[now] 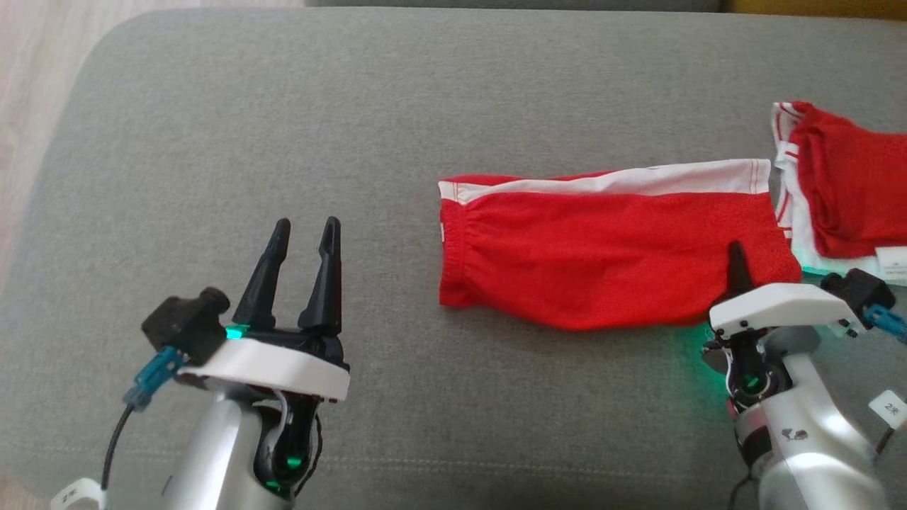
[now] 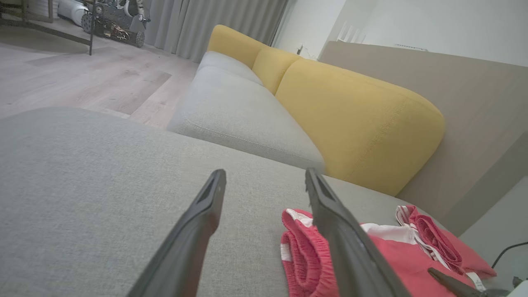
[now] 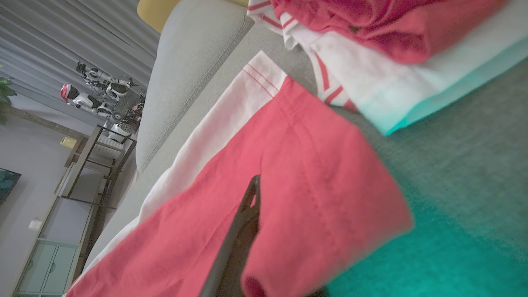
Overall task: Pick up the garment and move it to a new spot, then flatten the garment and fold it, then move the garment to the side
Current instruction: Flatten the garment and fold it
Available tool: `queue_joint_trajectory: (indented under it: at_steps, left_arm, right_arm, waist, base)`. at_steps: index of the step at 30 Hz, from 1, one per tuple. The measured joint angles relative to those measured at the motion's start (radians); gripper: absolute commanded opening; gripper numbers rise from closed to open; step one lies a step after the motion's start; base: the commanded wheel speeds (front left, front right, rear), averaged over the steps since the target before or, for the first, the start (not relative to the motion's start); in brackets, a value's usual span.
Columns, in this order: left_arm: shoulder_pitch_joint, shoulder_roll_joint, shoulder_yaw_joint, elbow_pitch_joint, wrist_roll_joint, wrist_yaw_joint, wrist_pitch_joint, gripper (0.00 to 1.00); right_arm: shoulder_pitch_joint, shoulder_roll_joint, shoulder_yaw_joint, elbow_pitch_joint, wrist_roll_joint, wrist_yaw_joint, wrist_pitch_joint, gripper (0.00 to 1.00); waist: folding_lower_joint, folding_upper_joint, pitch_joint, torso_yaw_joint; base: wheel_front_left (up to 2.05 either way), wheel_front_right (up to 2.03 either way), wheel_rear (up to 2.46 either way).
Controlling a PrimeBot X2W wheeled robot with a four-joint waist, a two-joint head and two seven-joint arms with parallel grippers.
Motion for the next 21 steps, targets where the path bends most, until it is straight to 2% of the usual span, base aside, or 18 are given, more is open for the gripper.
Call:
queue_joint_trajectory:
  at_steps: [8,16,21]
  left_arm:
    - [0.0,0.0,-0.003,0.0,0.001,0.0,0.0,1.0]
    - [0.0,0.0,0.001,0.005,0.001,0.0,0.0,1.0]
    - [0.007,0.0,0.006,0.016,-0.01,0.0,0.0,1.0]
  right_arm:
    - [-0.009,0.001,0.023,-0.053,-0.073,0.0,-0.036,0.0]
    - [-0.013,0.001,0.118,-0.183,-0.158,0.0,-0.077,0.0]
    - [0.024,0.001,0.216,-0.27,-0.156,0.0,-0.076,0.0]
  waist:
    - [0.0,0.0,-0.002,0.005]
    - [0.0,0.0,-0.012,0.056]
    - [0.0,0.0,-0.032,0.081]
  base:
    - [0.0,0.0,0.0]
    - [0.0,0.0,0.0]
    - [0.0,0.0,0.0]
